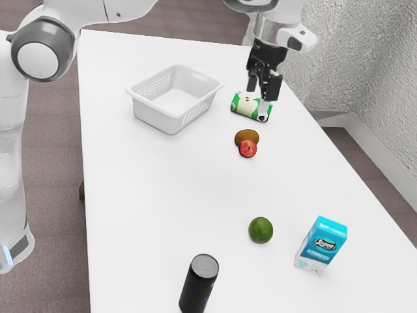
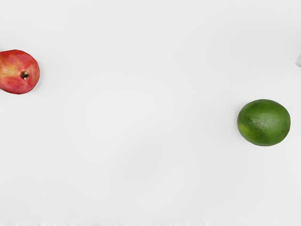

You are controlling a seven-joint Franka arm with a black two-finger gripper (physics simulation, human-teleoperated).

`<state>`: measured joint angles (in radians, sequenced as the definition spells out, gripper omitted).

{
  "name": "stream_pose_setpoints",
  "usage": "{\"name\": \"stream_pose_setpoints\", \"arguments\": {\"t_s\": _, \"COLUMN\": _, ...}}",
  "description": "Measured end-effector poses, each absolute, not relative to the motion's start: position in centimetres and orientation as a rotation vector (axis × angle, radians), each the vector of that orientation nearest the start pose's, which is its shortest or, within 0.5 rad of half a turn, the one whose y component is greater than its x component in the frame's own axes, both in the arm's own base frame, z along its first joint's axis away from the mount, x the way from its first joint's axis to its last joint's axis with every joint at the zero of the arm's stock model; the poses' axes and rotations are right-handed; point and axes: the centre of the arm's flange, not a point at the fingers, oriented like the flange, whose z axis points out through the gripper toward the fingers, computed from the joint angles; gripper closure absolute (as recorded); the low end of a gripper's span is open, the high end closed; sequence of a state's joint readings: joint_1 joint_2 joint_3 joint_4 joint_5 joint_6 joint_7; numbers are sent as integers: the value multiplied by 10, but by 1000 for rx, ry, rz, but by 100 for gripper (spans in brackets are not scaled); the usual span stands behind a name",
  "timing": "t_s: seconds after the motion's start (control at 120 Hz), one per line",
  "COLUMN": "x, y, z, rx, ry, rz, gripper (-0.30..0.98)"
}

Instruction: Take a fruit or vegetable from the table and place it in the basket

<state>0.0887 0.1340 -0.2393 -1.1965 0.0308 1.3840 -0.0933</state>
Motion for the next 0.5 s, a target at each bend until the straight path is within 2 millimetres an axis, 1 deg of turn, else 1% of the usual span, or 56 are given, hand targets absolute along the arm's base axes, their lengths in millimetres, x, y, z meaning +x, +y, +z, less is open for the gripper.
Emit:
{"name": "stream_pose_setpoints", "arguments": {"t_s": 0.108, "x": 566, "y": -60, "z": 706, "rx": -3141, "ry": 48, "rz": -81, "gripper": 0}}
{"name": "stream_pose_setpoints", "arguments": {"t_s": 0.2, "x": 565, "y": -42, "z": 709, "rx": -3119, "ry": 12, "rz": -69, "gripper": 0}}
{"name": "stream_pose_setpoints", "arguments": {"t_s": 0.267, "x": 565, "y": -32, "z": 706, "rx": -3109, "ry": 43, "rz": -52, "gripper": 0}}
{"name": "stream_pose_setpoints", "arguments": {"t_s": 0.4, "x": 563, "y": -32, "z": 706, "rx": -3070, "ry": 267, "rz": -23, "gripper": 0}}
{"name": "stream_pose_setpoints", "arguments": {"t_s": 0.5, "x": 558, "y": -48, "z": 706, "rx": -3019, "ry": 525, "rz": 13, "gripper": 0}}
